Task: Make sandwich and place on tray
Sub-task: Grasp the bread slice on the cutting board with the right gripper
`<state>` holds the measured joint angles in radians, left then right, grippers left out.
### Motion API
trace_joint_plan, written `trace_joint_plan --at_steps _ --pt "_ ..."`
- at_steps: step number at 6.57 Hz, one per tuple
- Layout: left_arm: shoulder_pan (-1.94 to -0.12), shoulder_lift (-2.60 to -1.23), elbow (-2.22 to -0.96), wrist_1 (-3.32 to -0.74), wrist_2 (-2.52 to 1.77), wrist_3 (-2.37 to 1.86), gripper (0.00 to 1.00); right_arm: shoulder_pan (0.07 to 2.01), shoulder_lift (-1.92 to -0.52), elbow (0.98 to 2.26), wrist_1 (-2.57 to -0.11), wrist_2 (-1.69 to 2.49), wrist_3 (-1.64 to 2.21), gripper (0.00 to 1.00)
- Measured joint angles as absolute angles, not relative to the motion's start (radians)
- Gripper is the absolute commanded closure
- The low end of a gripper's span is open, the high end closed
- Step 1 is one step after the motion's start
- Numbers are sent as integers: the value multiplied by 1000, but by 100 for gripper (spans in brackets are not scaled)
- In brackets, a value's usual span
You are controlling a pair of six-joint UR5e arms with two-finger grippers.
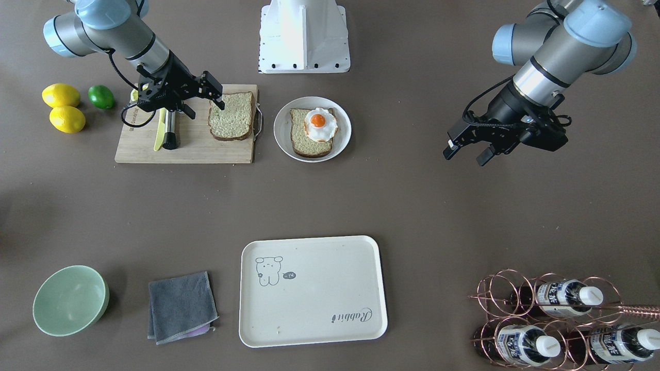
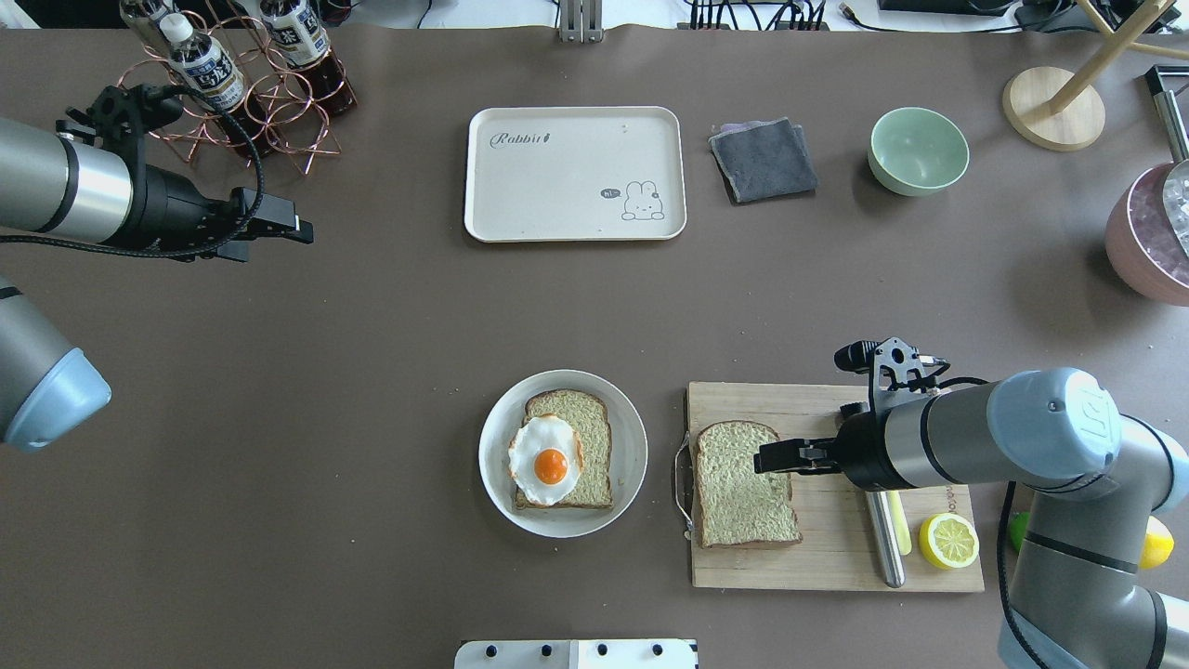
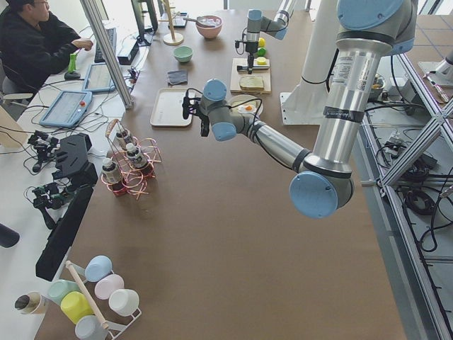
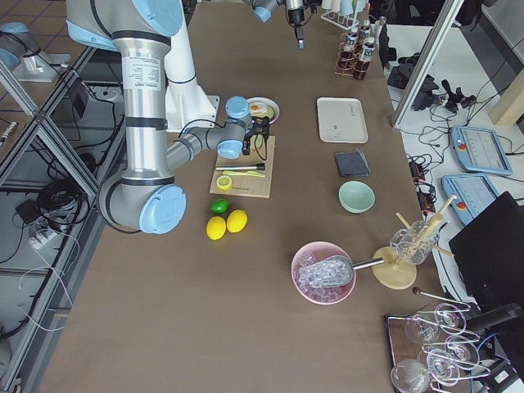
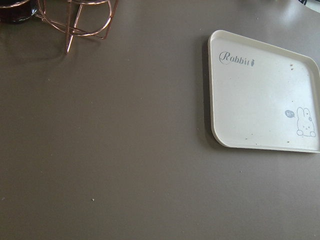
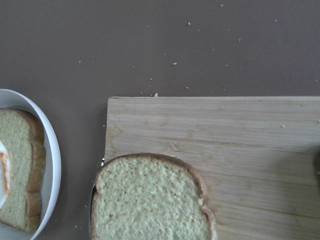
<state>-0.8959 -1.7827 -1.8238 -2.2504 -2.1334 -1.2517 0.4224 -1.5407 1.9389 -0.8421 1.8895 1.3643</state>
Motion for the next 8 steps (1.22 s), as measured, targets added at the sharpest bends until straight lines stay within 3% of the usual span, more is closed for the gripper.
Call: trace_joint_plan --at_steps 1,3,4,5,6,8 --pt "-896 -1782 -1824 -2250 -2133 -1251 3 407 -1527 1922 -842 1872 1373 22" --pt "-896 -1782 -1822 -2250 -2134 -1249 3 386 -1504 1895 -843 1851 1400 49" --pt "-896 -1785 -1820 -2250 -2134 -1248 3 383 -1505 1893 -844 1849 1405 50" --pt "-896 -1788 -1816 -2250 -2134 -1248 3 383 -1510 1892 -844 1848 1407 62" --pt "-895 -1789 -1814 -2250 -2134 -1247 3 383 -1515 1892 -846 1848 1408 98" --pt "-895 -1791 -1811 -2250 -2133 -1247 3 383 -1518 1892 -848 1846 1407 100"
